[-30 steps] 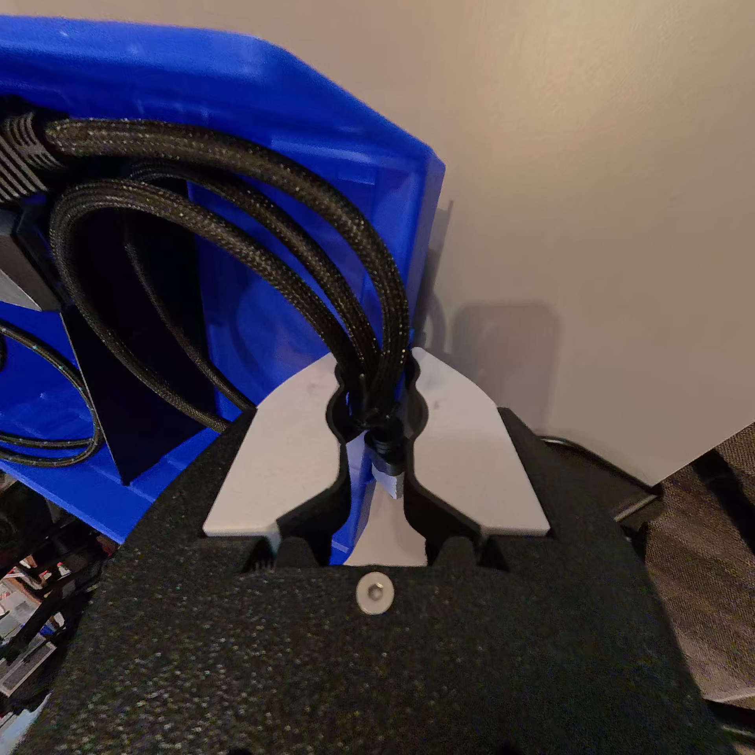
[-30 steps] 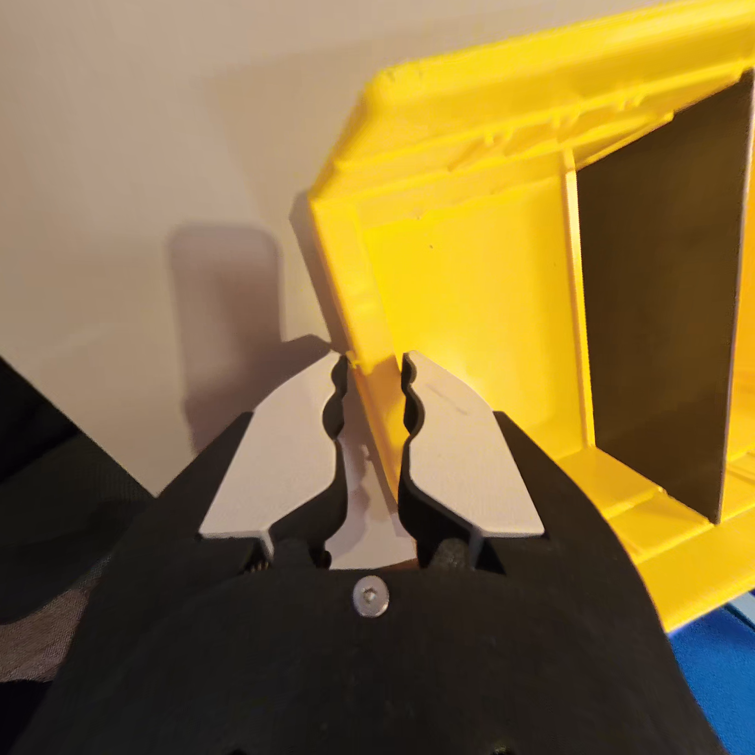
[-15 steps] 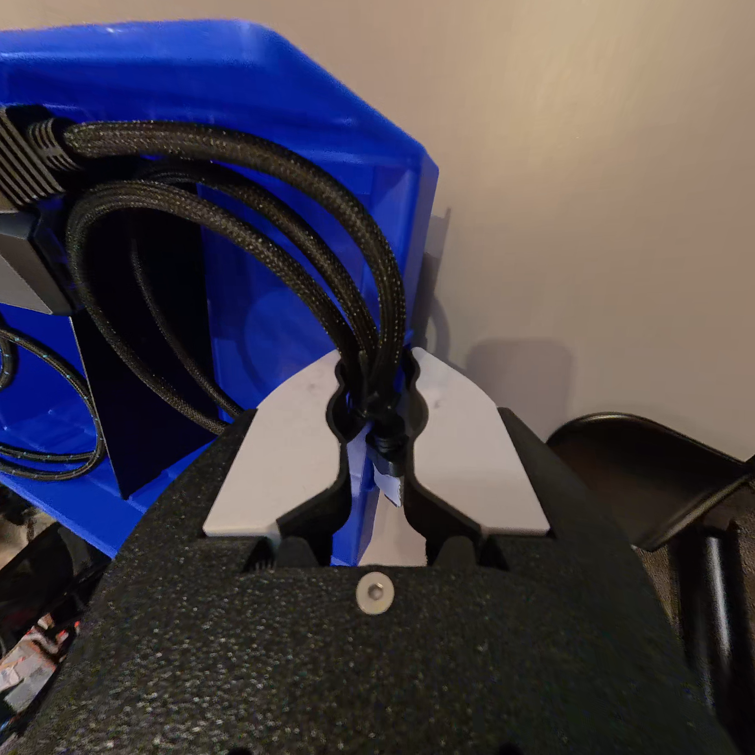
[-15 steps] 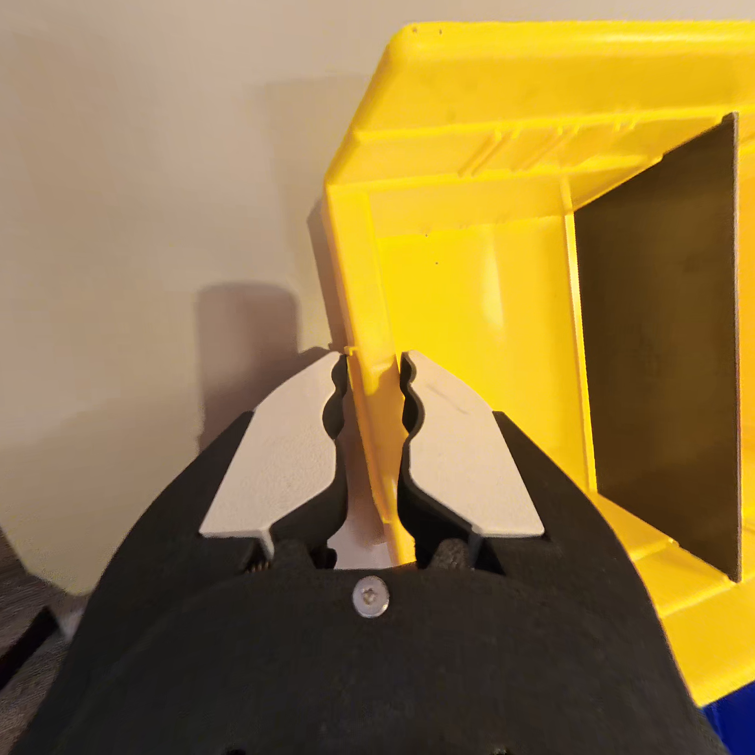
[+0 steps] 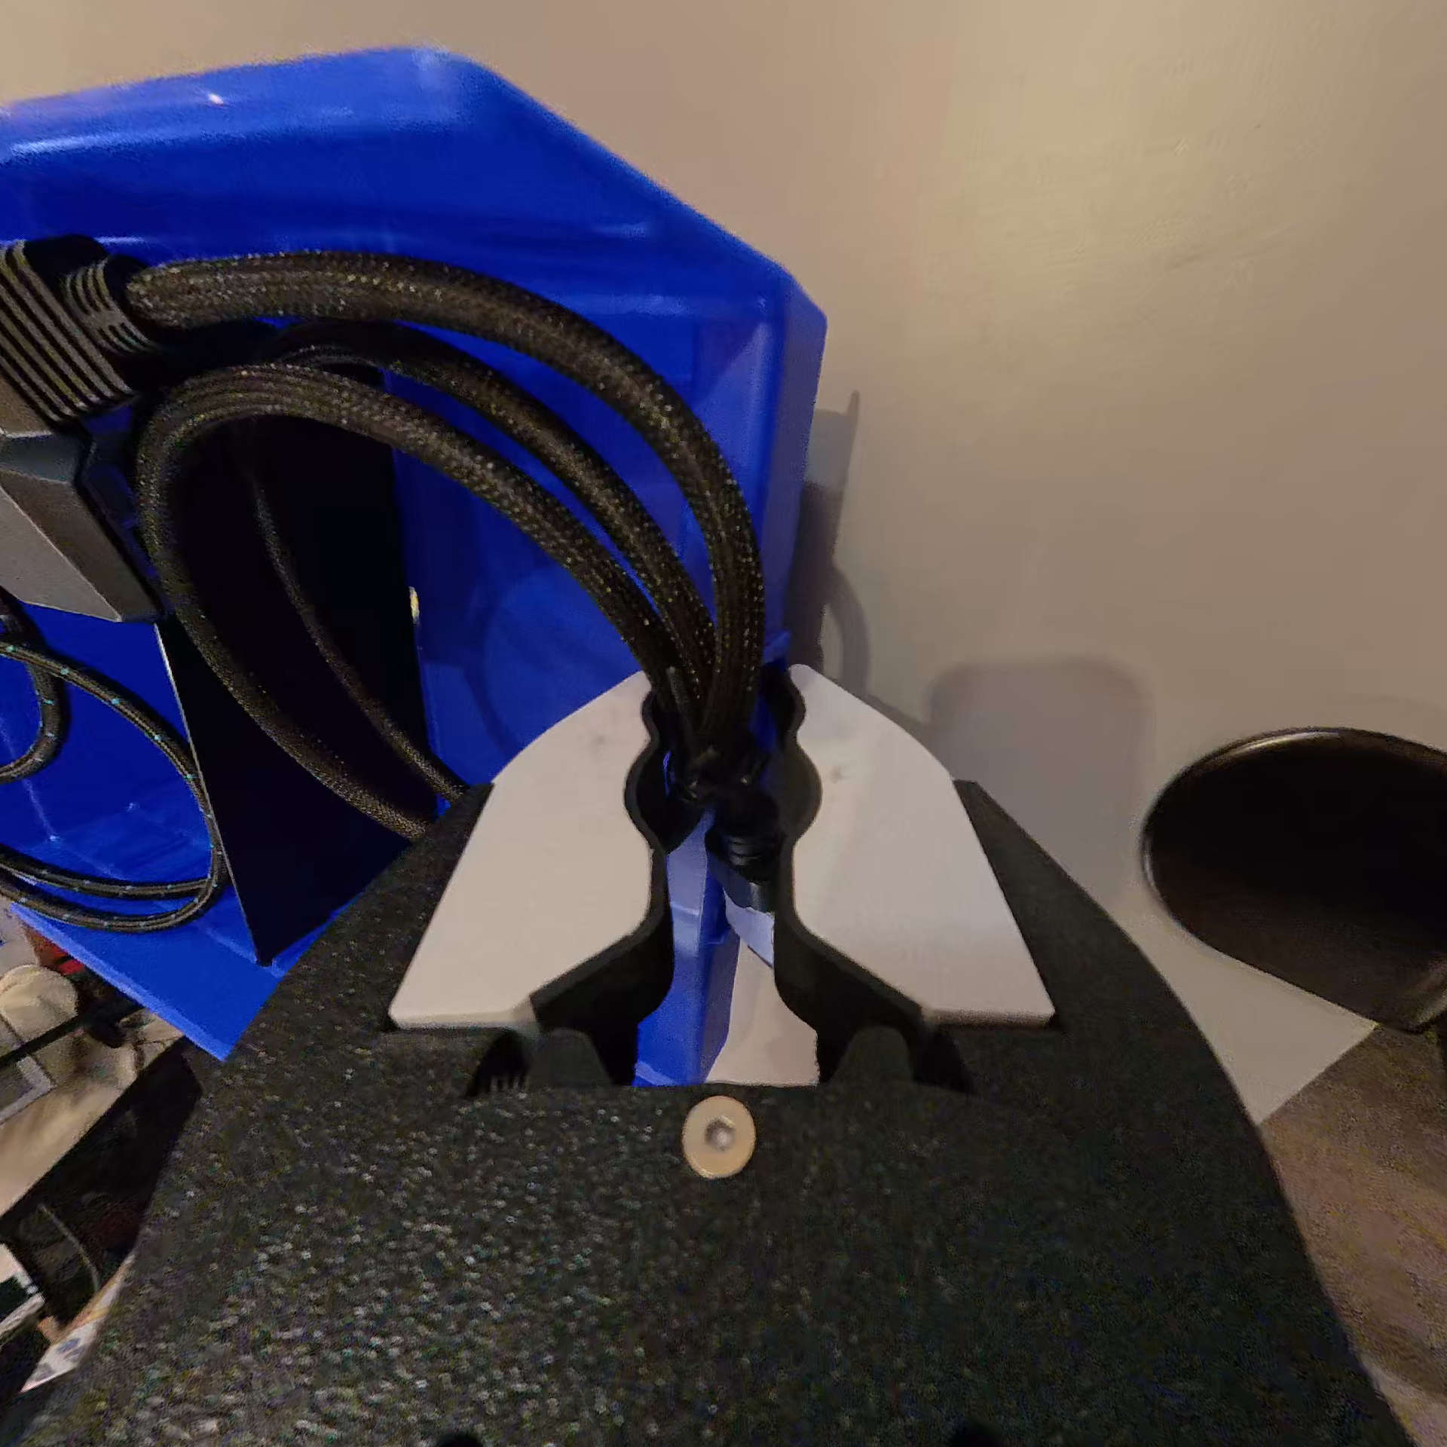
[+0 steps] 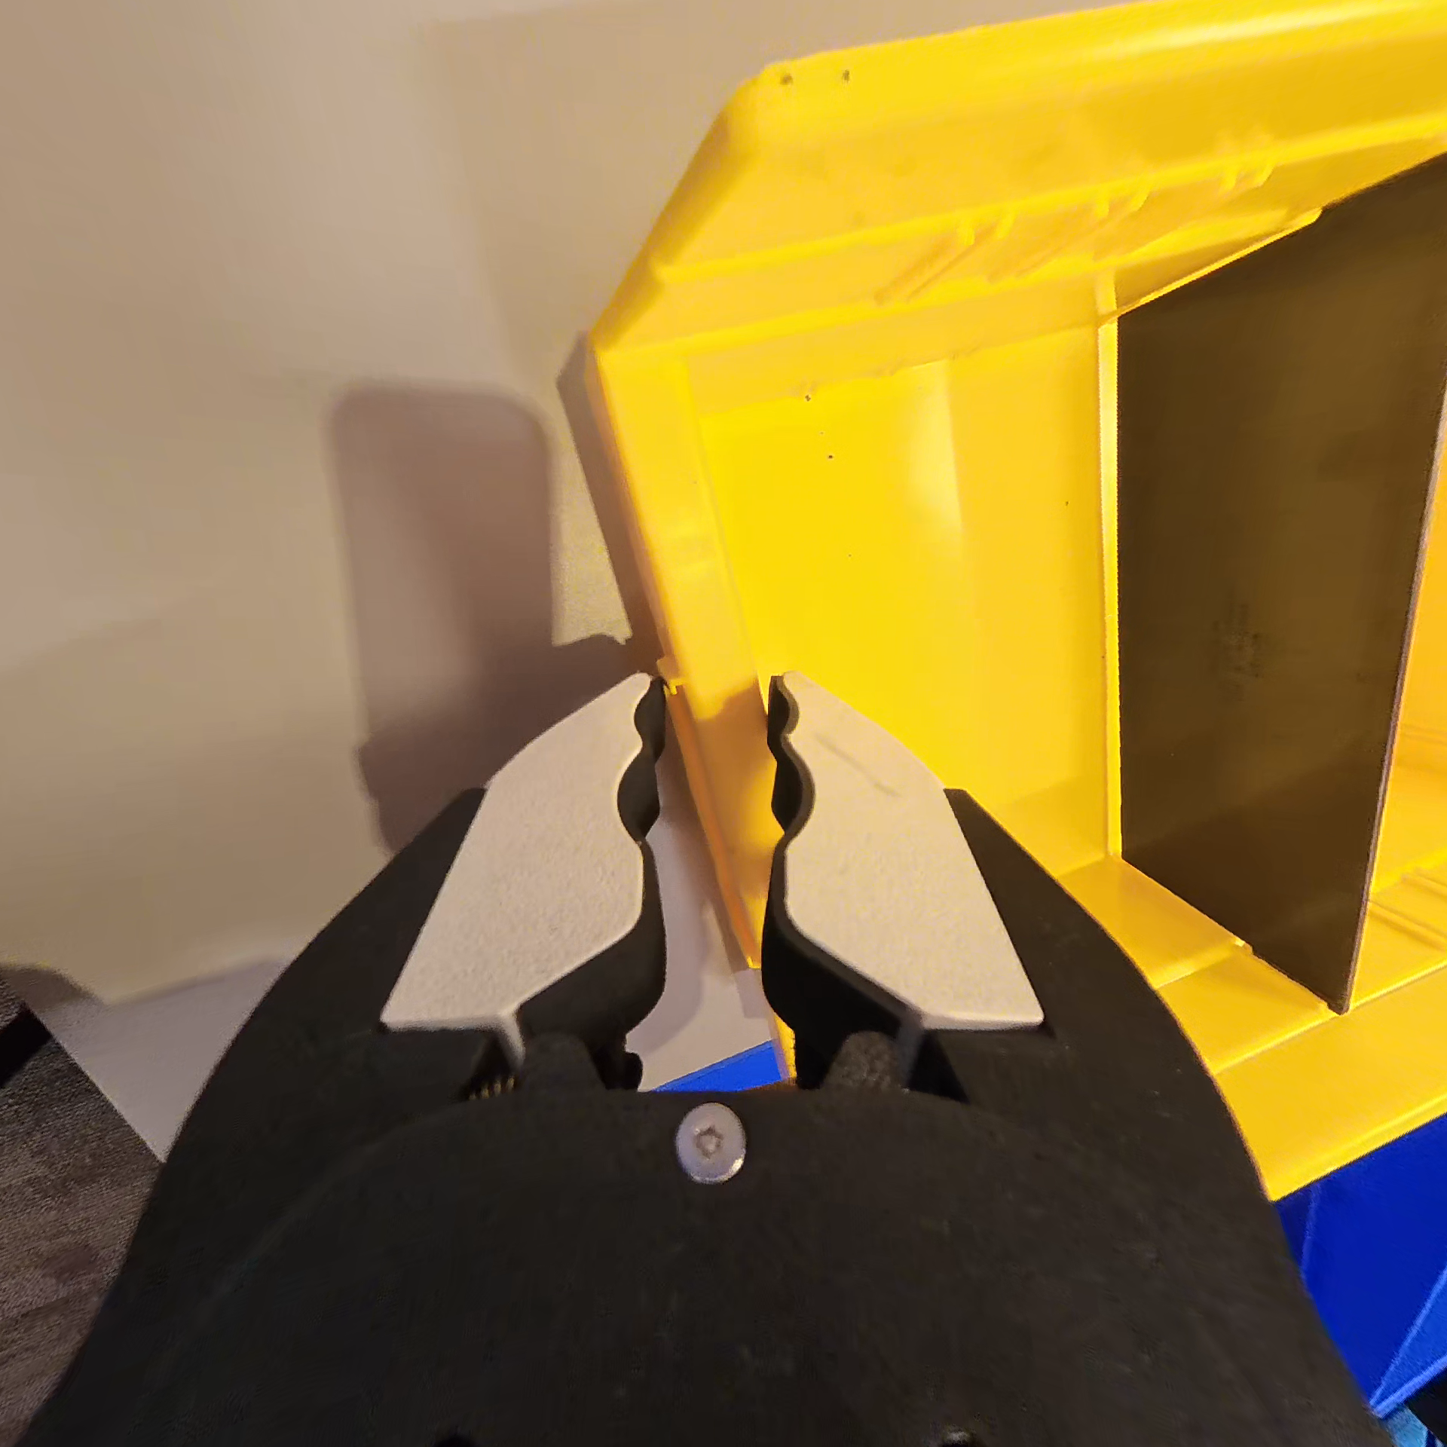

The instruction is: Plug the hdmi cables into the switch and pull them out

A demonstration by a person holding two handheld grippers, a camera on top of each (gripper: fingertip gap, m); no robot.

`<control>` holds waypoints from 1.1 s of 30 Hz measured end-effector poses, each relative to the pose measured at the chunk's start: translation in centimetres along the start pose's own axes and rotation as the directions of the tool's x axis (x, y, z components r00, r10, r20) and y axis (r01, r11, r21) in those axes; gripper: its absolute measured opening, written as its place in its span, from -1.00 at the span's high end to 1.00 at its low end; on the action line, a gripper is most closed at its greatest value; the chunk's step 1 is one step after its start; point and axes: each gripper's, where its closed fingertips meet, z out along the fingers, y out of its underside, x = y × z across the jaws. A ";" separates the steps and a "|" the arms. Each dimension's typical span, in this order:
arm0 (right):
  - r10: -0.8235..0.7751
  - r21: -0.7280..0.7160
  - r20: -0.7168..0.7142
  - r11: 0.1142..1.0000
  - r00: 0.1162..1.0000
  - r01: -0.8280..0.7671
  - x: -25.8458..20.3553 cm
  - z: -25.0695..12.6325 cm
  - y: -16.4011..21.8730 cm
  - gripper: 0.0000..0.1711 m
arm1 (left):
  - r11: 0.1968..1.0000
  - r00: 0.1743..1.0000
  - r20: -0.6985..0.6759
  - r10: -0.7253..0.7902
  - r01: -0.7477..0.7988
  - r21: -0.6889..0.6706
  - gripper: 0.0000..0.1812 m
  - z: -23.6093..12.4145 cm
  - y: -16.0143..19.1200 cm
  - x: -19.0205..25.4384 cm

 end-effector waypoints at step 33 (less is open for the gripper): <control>-0.060 0.503 0.087 0.865 0.994 0.008 -7.5 -1.9 -18.4 0.71 | 0.837 0.838 0.239 -0.490 0.376 0.398 0.41 -9.5 -2.7 -10.8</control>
